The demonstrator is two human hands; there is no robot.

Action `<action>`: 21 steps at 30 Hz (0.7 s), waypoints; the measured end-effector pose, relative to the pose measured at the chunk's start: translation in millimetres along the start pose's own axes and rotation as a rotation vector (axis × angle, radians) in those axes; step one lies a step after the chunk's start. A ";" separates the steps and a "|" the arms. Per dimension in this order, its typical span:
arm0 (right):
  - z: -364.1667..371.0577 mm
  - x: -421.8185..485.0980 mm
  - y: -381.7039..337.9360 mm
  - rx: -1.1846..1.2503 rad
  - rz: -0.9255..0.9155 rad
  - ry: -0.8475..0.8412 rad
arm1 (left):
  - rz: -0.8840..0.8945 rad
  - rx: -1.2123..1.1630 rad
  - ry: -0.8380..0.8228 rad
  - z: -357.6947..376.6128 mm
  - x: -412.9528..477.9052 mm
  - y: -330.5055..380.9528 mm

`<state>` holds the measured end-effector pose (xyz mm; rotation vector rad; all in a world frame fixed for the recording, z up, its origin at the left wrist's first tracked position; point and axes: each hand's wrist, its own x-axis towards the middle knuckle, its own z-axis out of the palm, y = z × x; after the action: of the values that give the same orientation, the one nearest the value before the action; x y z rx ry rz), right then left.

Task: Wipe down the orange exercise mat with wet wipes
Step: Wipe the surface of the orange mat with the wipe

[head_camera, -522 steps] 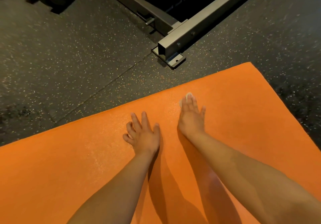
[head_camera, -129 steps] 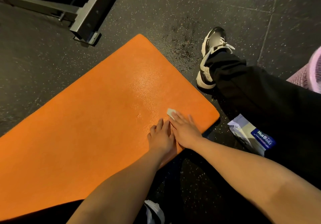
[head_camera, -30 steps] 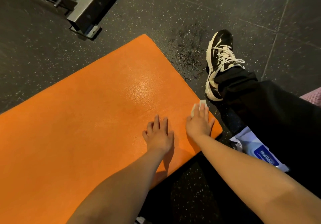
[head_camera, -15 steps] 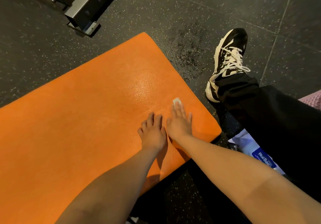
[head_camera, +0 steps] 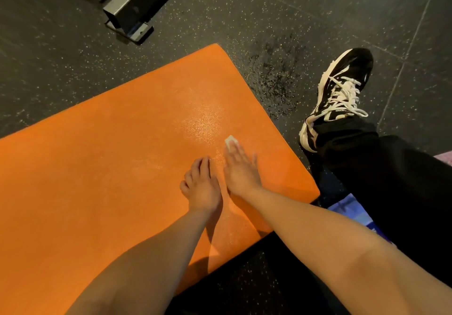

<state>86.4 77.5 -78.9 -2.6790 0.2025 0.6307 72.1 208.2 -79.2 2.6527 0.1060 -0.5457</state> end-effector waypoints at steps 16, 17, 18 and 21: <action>21.4 -7.8 -19.6 -0.107 -0.358 -0.088 | -0.049 -0.112 -0.023 -5.9 -2.3 -29.4; 21.6 -8.7 -17.3 -0.135 -0.428 -0.112 | -0.046 -0.138 -0.008 -5.4 -2.7 -30.1; 19.5 -7.4 -12.4 -0.155 -0.459 -0.120 | -0.039 -0.156 0.003 -4.7 -3.4 -31.0; 11.2 1.8 9.6 -0.173 -0.257 -0.020 | -0.014 -0.135 0.020 -3.4 -8.3 -35.5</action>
<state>81.3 73.0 -92.2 -2.7959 -0.2088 0.6176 60.1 241.8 -87.1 2.5287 0.1618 -0.4980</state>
